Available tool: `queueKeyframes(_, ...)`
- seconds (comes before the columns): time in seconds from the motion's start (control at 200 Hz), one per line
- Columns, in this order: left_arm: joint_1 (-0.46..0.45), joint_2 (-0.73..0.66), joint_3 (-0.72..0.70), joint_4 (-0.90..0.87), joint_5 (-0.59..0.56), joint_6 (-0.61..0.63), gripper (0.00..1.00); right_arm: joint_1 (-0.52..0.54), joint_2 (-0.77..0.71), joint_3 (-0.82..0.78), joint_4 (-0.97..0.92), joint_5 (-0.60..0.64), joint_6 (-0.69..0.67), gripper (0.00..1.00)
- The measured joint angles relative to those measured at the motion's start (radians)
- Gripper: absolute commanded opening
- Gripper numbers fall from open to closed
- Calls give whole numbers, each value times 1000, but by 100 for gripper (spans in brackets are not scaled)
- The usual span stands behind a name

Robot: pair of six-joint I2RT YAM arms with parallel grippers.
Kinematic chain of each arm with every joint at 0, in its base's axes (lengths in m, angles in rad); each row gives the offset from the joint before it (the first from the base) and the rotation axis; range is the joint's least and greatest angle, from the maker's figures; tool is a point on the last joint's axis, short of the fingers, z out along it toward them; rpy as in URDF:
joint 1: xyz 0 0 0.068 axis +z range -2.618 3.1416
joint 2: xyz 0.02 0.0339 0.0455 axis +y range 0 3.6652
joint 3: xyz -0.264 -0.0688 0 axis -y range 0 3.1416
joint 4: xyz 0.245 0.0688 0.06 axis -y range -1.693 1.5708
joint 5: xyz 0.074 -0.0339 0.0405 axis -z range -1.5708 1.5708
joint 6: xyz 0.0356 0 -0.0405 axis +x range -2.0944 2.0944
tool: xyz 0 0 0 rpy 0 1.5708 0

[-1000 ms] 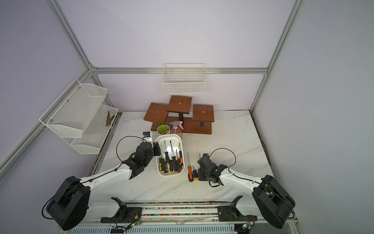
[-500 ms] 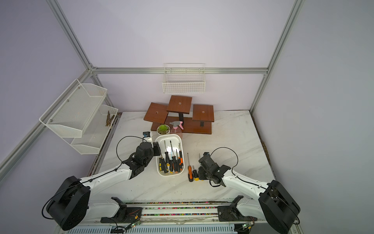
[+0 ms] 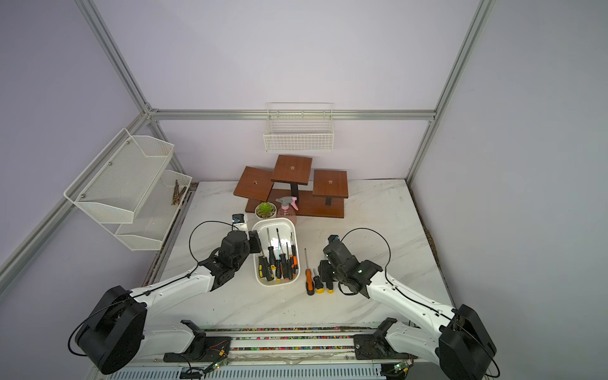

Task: Take out the screwdriver from the storage box
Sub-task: Place the screwdriver at the center of the board, then pick up the screwdriver from the storage box.

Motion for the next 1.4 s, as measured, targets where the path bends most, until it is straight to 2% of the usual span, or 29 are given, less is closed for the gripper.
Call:
queueKeyframes(0.23, 0, 0, 0, 0, 0, 0, 0, 72, 52, 167, -14, -3, -3, 43)
queueKeyframes(0.385, 0, 0, 0, 0, 0, 0, 0, 162, 173, 278, 8, 1, -3, 44)
queueKeyframes(0.53, 0, 0, 0, 0, 0, 0, 0, 202, 303, 330, 53, -6, -3, 43)
queueKeyframes(0.91, 0, 0, 0, 0, 0, 0, 0, 208, 544, 384, 147, -24, -7, 43)
queueKeyframes(1.4, 0, 0, 0, 0, -1, 0, 0, 208, 648, 450, 173, 19, -26, 40)
